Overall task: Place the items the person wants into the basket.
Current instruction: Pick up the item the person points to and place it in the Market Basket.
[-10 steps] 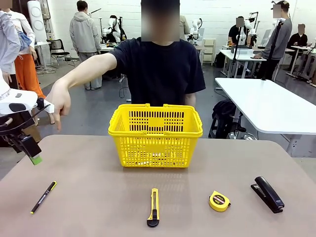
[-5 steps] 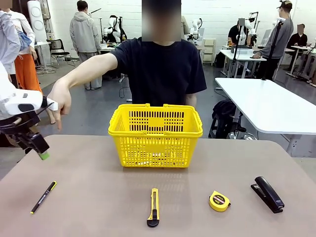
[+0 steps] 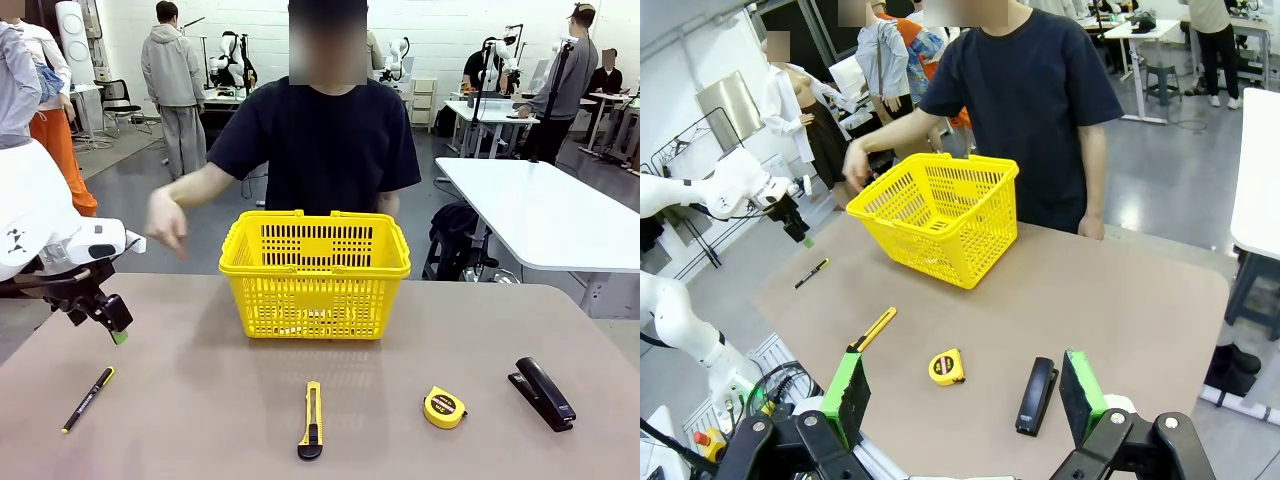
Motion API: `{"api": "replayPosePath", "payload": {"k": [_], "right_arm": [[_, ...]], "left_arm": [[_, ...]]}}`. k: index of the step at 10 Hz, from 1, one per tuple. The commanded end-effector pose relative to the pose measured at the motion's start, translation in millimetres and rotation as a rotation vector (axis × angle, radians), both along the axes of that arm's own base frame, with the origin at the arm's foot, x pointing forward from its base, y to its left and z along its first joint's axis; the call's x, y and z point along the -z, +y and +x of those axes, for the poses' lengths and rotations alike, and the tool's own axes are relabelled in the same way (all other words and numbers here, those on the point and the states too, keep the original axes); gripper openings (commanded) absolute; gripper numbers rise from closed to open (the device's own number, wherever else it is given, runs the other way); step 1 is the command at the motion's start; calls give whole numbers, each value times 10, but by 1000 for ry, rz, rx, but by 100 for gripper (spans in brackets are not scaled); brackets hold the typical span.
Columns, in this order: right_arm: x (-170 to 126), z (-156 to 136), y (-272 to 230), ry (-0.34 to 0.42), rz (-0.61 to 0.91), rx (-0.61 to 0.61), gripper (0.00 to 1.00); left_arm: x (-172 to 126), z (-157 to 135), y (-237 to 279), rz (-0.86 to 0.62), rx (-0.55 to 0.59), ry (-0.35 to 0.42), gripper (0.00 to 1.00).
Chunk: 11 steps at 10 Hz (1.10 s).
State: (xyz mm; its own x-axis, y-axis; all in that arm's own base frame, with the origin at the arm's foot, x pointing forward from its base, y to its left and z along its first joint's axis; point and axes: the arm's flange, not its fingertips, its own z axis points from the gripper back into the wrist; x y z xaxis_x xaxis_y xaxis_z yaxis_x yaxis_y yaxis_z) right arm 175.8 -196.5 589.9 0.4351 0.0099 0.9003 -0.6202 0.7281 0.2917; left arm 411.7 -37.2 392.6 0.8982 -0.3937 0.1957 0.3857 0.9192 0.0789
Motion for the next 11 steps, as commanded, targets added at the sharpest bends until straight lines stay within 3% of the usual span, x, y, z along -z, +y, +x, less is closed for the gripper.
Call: {"api": "replayPosePath", "payload": {"k": [1, 11], "right_arm": [[0, 23, 12, -17, 11, -10, 100], [0, 23, 12, -17, 11, -10, 100]], "left_arm": [[317, -636, 30, 24, -17, -21, 100], [916, -360, 86, 29, -43, 161, 100]]}}
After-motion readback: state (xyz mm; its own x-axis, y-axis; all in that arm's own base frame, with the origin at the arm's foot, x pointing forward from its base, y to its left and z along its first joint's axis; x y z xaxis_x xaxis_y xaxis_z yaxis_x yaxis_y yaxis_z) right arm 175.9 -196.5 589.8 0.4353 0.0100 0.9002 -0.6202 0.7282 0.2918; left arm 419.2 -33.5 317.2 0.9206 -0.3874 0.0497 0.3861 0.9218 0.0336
